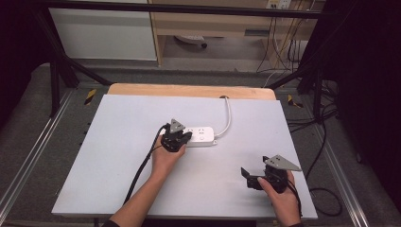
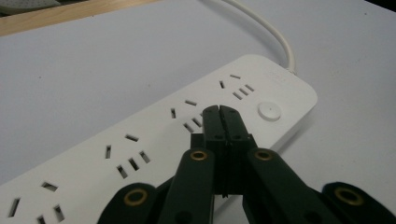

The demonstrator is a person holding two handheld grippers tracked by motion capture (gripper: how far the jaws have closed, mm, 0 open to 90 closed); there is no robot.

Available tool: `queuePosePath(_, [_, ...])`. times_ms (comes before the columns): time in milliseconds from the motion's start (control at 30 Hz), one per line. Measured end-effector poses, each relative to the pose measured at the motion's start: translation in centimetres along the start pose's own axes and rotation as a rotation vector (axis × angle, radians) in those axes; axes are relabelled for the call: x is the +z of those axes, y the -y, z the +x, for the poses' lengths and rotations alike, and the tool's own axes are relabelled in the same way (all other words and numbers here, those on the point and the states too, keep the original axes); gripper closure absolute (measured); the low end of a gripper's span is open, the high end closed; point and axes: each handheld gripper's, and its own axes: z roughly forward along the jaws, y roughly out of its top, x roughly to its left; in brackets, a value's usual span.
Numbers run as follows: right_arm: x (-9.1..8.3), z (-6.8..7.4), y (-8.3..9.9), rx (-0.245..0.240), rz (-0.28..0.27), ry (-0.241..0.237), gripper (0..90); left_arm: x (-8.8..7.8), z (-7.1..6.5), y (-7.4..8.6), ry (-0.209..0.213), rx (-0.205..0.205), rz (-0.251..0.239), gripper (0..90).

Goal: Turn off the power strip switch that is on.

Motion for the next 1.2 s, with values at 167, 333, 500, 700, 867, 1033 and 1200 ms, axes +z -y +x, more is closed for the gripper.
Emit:
queuePosePath(167, [0.00, 0.04, -0.02, 0.000, 0.000, -0.002, 3.6, 0.07, 0.02, 0.07, 0.006, 0.008, 0.000, 90.0])
queuePosePath(333, [0.04, 0.06, -0.02, 0.001, 0.003, -0.002, 3.7, 0.16, 0.01, 0.11, 0.005, 0.010, 0.005, 90.0])
queuePosePath(500, [0.05, 0.07, -0.01, -0.006, 0.004, -0.001, 3.6, 0.21, -0.03, 0.04, -0.003, 0.010, 0.009, 90.0])
queuePosePath(700, [0.08, 0.06, 0.00, -0.007, 0.006, -0.001, 3.6, 0.21, -0.13, 0.05, -0.008, 0.021, 0.009, 90.0])
queuePosePath(867, [0.07, 0.07, -0.01, -0.007, 0.006, -0.001, 3.6, 0.23, -0.36, 0.06, 0.002, 0.024, 0.006, 90.0])
queuePosePath(1033, [0.06, 0.05, 0.01, -0.006, 0.008, 0.000, 3.6, 0.38, -0.86, 0.01, -0.007, 0.040, 0.008, 90.0])
queuePosePath(1200, [0.02, 0.08, 0.03, -0.003, 0.008, 0.000, 3.6, 0.39, -0.63, 0.01, 0.007, 0.012, 0.007, 90.0])
